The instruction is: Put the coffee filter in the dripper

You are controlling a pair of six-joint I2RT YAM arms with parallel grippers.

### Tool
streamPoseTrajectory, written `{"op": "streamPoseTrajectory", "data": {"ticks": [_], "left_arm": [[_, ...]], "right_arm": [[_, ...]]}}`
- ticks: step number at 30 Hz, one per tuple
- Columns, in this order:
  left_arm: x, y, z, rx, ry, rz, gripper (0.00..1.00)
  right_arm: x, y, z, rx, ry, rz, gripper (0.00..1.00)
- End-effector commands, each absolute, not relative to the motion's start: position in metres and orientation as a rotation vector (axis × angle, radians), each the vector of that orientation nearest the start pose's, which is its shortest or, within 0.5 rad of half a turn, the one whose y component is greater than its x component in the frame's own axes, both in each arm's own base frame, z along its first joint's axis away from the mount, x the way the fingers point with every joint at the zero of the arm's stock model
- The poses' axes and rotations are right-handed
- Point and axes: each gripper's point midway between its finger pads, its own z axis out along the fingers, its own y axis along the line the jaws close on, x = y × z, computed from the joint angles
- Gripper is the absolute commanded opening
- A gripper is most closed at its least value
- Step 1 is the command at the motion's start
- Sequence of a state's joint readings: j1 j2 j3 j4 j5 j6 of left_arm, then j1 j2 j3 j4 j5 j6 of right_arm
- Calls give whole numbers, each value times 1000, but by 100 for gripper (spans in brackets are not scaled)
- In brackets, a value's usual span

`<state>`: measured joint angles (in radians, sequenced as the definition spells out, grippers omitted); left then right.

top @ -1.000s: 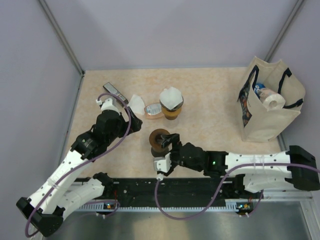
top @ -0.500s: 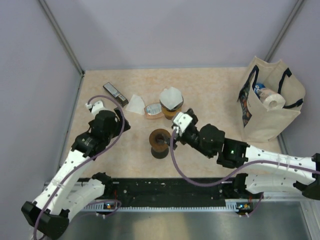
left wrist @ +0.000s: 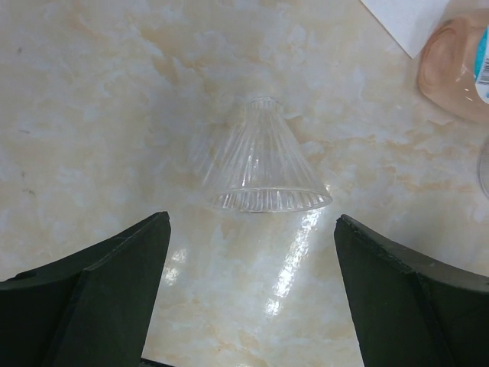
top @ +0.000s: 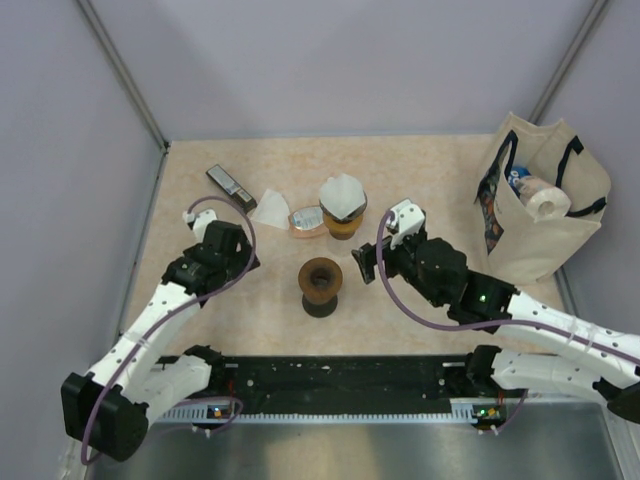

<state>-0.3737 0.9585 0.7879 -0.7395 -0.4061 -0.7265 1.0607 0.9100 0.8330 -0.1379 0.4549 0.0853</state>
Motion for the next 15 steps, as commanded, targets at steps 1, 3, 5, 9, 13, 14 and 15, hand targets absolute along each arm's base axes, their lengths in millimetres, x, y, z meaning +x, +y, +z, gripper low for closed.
{"op": "streamPoseTrajectory", "data": {"ticks": [1,3,5,9,13,14,15], "left_arm": [[266,-65,137,-425,2251,-108,93],[272,-68,136,-392,2253,-105,92],[273,-63,137,-404,2271,-63,93],[277,-82,151,-511,2272,-194,93],[275,-106,154,-640,2267,-392,91],[273,-107,150,-699,2260,-407,91],[272,-108,149,-711,2253,-425,91]], "right_arm": [[225,244,270,-500,1715,442,99],[226,245,269,-510,1725,444,98],[226,246,266,-529,1733,441,98],[229,244,259,-531,1750,426,98],[231,240,259,-515,1755,411,98],[231,239,259,-512,1754,410,98],[231,237,259,-511,1753,404,98]]}}
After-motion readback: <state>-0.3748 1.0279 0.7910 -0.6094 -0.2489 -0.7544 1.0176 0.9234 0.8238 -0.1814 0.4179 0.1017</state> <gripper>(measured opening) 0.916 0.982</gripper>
